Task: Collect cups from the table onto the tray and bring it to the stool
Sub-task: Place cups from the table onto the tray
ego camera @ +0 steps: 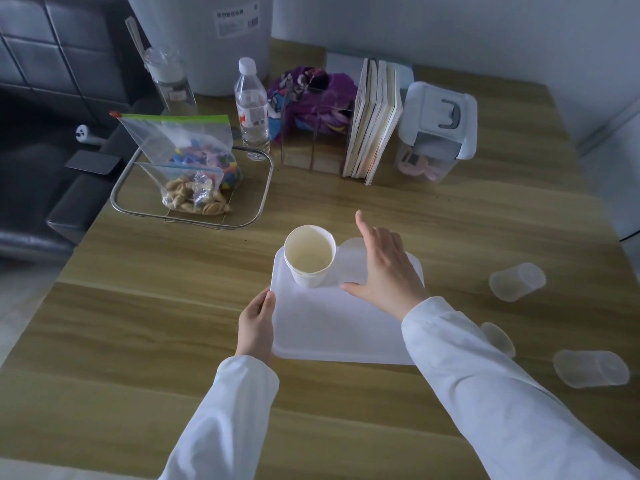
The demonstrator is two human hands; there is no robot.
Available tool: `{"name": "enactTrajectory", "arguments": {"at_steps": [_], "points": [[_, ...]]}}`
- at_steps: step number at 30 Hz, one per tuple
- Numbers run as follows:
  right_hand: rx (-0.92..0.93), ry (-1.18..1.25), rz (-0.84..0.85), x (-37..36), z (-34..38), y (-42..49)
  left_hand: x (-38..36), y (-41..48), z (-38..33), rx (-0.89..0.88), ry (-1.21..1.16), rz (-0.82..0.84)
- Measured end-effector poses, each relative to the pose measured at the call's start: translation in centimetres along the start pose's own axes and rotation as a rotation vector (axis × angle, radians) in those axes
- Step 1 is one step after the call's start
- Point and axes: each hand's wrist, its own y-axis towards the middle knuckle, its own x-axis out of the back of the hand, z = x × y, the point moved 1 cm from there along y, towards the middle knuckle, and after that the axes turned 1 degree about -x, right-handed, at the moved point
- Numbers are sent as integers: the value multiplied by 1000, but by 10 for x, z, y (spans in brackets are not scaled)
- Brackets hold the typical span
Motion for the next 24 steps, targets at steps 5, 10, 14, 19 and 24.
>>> {"name": "enactTrajectory", "arguments": {"at_steps": [5,10,14,19,24], "points": [[-188,227,-202,30,-29,-22,-1,4,-1,4,28,26],[-735,615,-472,47,-102,-77,-9,6,-3,5,46,57],[-1178,789,-554,27,-153,-128,-20,5,-4,-7,86,54],[-1434,930,-410,-11,-180,-149,-33,-1,-4,-27,74,54],[-1453,916,-224,-28,-190,-145,-45,-8,-2,-25,96,29]]}}
